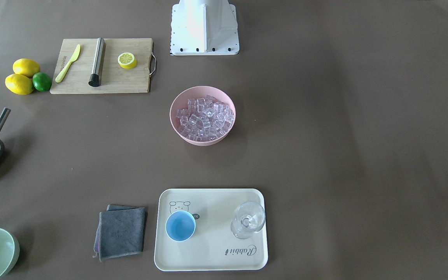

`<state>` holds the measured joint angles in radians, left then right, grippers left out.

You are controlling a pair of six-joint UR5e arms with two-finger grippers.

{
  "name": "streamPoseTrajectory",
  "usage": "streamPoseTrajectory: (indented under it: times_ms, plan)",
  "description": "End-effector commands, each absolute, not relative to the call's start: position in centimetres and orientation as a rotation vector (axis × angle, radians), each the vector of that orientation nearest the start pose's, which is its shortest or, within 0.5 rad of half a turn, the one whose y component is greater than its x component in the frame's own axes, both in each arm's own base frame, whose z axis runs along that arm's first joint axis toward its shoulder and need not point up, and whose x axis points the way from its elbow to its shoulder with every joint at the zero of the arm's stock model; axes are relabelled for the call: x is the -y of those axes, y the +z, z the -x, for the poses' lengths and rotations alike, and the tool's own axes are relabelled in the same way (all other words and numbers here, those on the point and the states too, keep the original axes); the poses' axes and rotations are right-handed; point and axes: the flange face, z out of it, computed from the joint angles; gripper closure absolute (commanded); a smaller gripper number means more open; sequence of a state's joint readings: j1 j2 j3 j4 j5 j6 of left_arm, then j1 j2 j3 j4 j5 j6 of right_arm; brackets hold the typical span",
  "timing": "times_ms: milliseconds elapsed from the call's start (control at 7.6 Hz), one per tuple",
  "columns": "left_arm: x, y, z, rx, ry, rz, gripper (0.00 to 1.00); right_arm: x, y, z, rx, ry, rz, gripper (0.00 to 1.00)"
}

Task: Put ice in cup with scoop
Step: 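Close the right gripper on the metal scoop's handle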

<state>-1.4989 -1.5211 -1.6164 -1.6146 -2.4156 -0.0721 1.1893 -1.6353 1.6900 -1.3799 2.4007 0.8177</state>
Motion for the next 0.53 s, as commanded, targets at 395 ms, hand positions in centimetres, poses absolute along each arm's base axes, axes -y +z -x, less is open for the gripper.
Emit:
streamPoseTrajectory:
  times_ms: [395]
  plan:
    - [48.7, 62.8, 0.7, -0.856, 0.083, -0.038, 0.02, 45.0, 62.4, 17.5, 0.757, 0.204, 0.318, 0.00]
